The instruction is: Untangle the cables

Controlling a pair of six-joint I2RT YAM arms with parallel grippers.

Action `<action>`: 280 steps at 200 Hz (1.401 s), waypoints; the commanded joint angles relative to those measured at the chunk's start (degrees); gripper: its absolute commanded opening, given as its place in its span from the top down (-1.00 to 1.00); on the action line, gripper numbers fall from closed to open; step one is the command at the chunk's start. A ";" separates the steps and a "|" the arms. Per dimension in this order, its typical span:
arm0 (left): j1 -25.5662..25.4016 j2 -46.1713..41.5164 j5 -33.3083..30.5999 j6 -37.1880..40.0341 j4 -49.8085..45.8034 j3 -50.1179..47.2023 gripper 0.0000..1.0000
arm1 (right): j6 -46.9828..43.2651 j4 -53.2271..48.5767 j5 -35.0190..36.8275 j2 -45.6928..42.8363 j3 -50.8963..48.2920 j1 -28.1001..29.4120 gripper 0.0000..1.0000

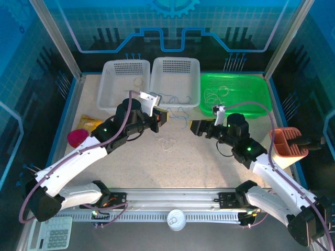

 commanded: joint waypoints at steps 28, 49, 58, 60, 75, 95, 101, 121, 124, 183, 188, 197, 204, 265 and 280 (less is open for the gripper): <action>0.42 -1.60 1.06 -0.42 2.50 -0.57 1.00 | 4.77 7.03 -6.61 2.50 1.71 -0.10 -0.55; 0.48 -1.60 1.06 -0.33 2.62 -0.44 1.00 | 5.63 9.22 -6.98 4.08 1.95 1.30 -0.50; 0.42 -1.51 1.15 -0.33 2.63 -0.35 1.00 | 5.75 9.73 -6.89 4.67 2.27 1.97 -0.48; 0.46 -1.47 1.15 -0.33 2.63 -0.37 1.00 | 5.74 9.86 -6.89 4.82 2.27 2.15 -0.48; 0.42 -1.35 1.15 -0.33 2.58 -0.26 1.00 | 5.78 10.75 -6.81 5.69 2.89 3.32 -0.45; 0.43 -1.33 1.15 -0.34 2.72 -0.26 1.00 | 5.39 10.81 -6.21 5.76 3.36 4.32 -0.41; 0.46 -1.33 1.15 -0.29 2.68 -0.26 1.00 | 5.35 10.50 -5.92 5.52 3.36 4.40 -0.41; 0.42 -1.33 0.82 -0.19 2.72 -0.28 1.00 | 4.23 7.48 -2.96 3.10 3.14 4.30 -0.38; 0.46 -1.33 0.74 -0.20 2.71 -0.26 1.00 | 4.00 6.79 -2.34 2.53 3.02 4.23 -0.38; 0.59 -1.87 -0.59 -0.25 3.95 -0.88 1.00 | 7.58 6.36 1.54 -4.82 -1.27 3.65 -0.38; 0.53 -1.86 -0.61 -0.16 3.92 -0.88 1.00 | 7.89 6.80 1.23 -4.66 -1.37 3.93 -0.39; 0.54 -1.86 -0.70 -0.16 3.93 -0.87 1.00 | 8.36 7.77 0.75 -4.13 -1.38 4.47 -0.40; 0.55 -1.82 -0.64 -0.16 3.97 -0.87 1.00 | 8.63 8.43 0.54 -3.65 -1.22 5.00 -0.41; 0.51 -1.77 -0.44 -0.90 4.89 -1.31 1.00 | 8.78 13.24 1.19 2.78 1.08 10.67 -0.37; 0.52 -1.86 -0.52 -1.00 4.87 -1.40 1.00 | 8.81 14.11 1.20 4.38 1.34 11.47 -0.31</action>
